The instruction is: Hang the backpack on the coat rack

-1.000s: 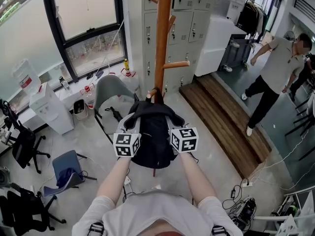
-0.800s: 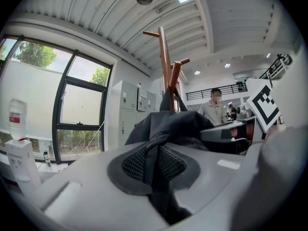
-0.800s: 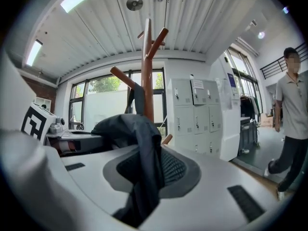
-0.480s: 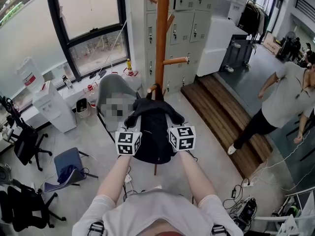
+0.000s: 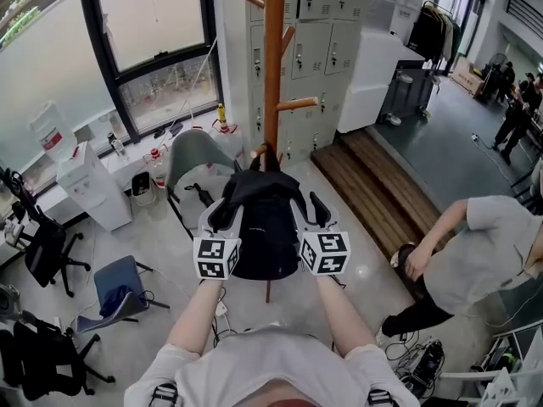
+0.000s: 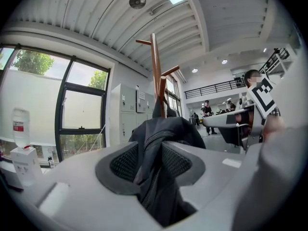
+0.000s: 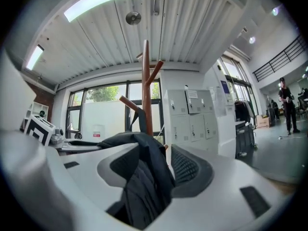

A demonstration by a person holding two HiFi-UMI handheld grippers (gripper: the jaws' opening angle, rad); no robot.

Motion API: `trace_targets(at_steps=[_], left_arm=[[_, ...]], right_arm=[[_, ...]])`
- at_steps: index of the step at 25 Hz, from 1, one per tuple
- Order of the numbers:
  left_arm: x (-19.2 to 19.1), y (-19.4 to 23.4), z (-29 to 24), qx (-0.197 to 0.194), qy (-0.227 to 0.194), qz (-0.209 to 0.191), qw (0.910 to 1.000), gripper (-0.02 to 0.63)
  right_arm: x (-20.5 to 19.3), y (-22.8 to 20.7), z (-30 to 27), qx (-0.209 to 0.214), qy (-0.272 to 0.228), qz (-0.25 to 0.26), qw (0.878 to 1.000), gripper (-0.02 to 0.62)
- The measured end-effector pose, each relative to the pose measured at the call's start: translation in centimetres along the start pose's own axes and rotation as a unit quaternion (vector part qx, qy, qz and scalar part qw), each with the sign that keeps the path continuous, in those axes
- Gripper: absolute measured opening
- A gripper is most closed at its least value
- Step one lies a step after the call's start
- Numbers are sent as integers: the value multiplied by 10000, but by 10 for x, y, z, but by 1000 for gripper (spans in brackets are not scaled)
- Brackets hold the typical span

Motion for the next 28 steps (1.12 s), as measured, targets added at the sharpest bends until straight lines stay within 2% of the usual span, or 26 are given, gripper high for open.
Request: trace_targets(at_steps=[7,14,19,23,28], left_arm=[[26,-8,39,138,-455,-149,9988,135],[32,-17,72,210,-744,-8,9970,123],[20,-24,87,243,-639,234,9974,33],[7,-27,94,209,-586,352,9974,11],[-7,-29,98,169,-516,548,9970,11]], right_arm=[[13,3,32,19,-175,60,9998,183],[15,15,65,144,-266,-59,9995,183],[6,14,86,-93,-290,-64,9995,73],[-2,17,95,-49,-259,-118,9996,11],[-15,21,99,67,-96,-139,9998,9]])
Point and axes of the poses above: the fingertips, and each gripper's own axes: z backward along the fingers, y to its left, x out of its top, the point moved 1 cm from there along z, backward along the fingers, and after that the axes turned 6 degrees about -x, right-handed, at the moved point
